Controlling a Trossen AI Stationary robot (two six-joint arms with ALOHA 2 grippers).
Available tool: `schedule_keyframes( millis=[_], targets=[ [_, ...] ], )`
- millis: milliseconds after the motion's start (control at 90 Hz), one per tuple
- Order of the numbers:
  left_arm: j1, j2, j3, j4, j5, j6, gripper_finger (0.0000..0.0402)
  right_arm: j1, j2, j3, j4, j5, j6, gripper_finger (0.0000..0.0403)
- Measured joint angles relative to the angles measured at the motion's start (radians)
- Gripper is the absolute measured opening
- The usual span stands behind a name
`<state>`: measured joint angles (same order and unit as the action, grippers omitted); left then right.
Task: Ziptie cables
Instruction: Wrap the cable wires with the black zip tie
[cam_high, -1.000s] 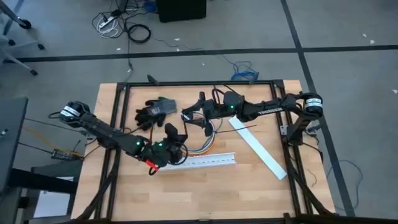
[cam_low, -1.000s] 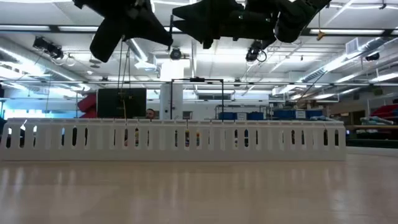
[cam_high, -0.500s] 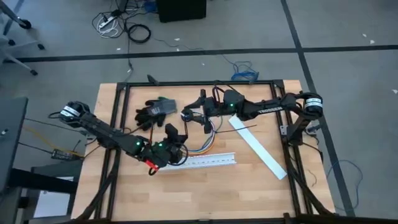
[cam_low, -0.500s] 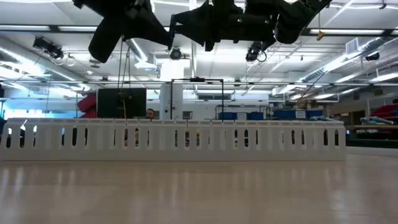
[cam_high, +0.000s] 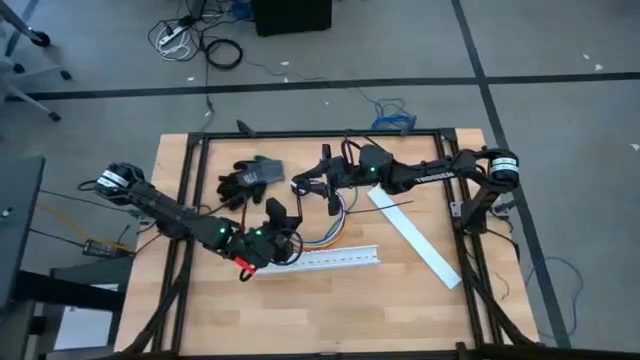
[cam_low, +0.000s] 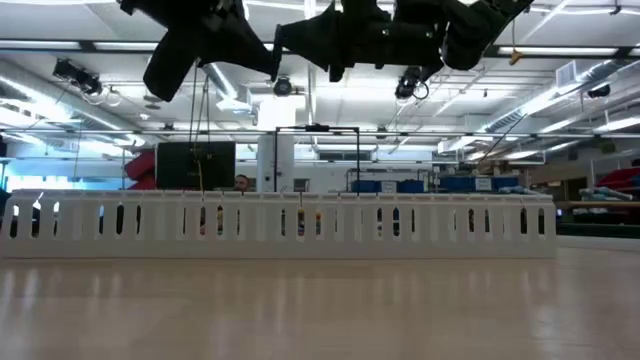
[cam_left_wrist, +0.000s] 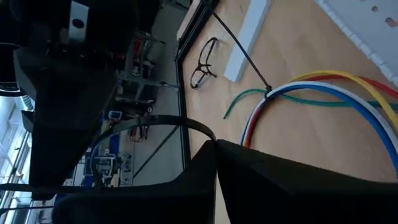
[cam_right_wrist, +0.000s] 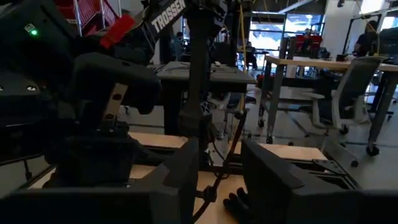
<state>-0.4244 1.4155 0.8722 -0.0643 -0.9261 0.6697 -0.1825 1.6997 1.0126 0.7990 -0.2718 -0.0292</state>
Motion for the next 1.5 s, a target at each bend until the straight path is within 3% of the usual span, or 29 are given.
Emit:
schedule_keyframes(
  millis=[222, 433, 611, 911, 1111, 1278, 1500],
  targets=[
    [0.000, 0.000, 0.000, 0.000, 0.000, 0.000, 0.0000, 0.000, 0.000, 0.000, 0.000, 0.000, -0.001, 0.0012],
    [0.000, 0.000, 0.000, 0.000, 0.000, -0.054, 0.0003, 0.009, 0.000, 0.000, -0.011, -0.006, -0.015, 0.0001],
    [0.000, 0.000, 0.003, -0.030, 0.002, -0.267, 0.0036, 0.010, 0.000, 0.000, -0.058, -0.010, -0.029, 0.0001],
    [0.000, 0.000, 0.073, -0.322, 0.130, -0.609, 0.0108, 0.000, -0.020, -0.001, -0.063, -0.012, -0.053, 0.0000],
    [-0.002, -0.015, 0.124, -0.500, 0.132, -0.819, 0.0127, -0.003, -0.037, -0.001, -0.116, -0.011, -0.105, 0.0000],
    [0.000, -0.111, 0.158, -0.655, 0.070, -0.989, 0.0127, 0.009, -0.036, -0.001, -0.195, 0.009, -0.137, 0.0000],
    [0.006, -0.377, 0.132, -0.736, 0.025, -1.123, 0.0127, 0.075, -0.036, -0.001, -0.224, 0.080, -0.188, 0.0000]
  ],
)
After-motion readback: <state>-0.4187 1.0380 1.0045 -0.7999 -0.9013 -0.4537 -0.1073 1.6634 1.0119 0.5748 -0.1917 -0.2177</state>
